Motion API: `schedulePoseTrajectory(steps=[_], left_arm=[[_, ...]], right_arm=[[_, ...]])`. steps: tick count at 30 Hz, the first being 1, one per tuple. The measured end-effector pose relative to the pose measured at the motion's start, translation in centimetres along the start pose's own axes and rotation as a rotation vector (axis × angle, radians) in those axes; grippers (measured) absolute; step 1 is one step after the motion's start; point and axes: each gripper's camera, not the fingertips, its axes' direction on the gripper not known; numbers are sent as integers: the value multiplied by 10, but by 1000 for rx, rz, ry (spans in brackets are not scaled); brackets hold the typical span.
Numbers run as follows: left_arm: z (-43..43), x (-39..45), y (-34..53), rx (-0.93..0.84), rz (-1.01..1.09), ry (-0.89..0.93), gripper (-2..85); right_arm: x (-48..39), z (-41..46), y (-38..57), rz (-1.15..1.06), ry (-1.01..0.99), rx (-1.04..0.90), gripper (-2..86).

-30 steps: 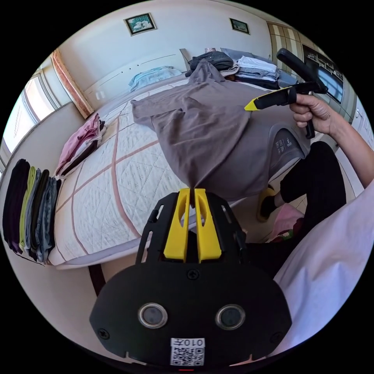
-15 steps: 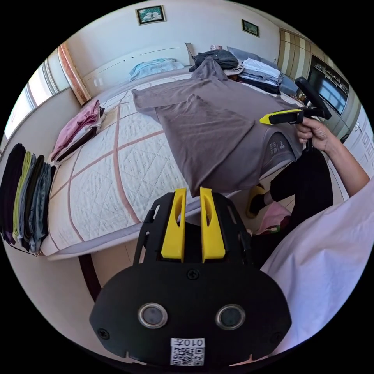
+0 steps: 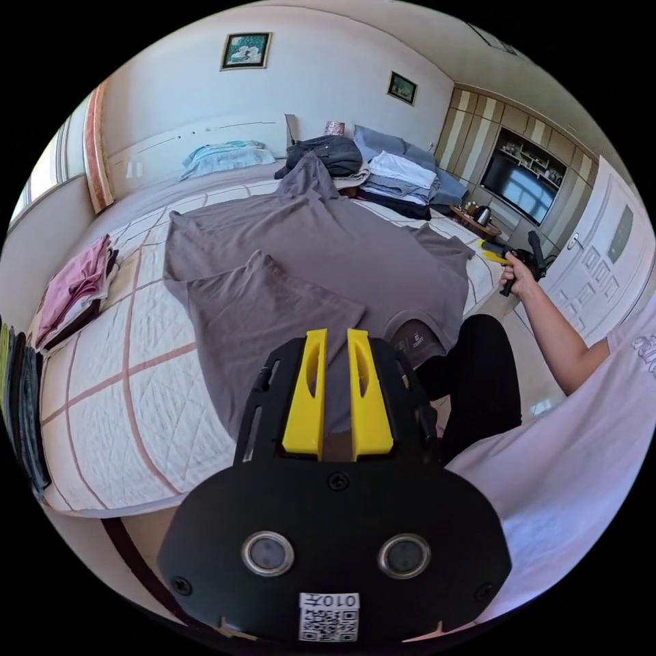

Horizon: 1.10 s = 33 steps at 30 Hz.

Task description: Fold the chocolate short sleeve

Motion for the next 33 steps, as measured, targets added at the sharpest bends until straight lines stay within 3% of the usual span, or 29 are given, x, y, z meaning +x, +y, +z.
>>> schedulePoseTrajectory(steps=[7,11,13,16,18,21,26,31,33], left_arm=[[2,-19,-17,-16,-17,-6,49],[2,-38,-22,-6,-51,12,45],[5,-43,-29,-7,-38,41,44],[8,-49,-47,13,-8,78,43],[13,-52,-59,27,7,115,43],[27,-60,-82,37,12,199,47],[65,-65,-135,-68,53,282,68],[106,-55,-193,-145,99,257,98],[123,-49,-221,-160,129,236,107]], right_arm=[[-10,7,12,-38,79,21,55],[-25,-15,8,-43,17,26,42],[-57,-33,4,-141,-63,28,41],[-154,-49,23,-507,-112,-64,40],[-214,-35,73,-734,-214,-152,40],[-243,14,129,-863,-247,-290,40],[-237,48,152,-832,-305,-319,47],[-218,20,147,-856,-471,-328,121],[-192,-15,145,-863,-500,-250,113]])
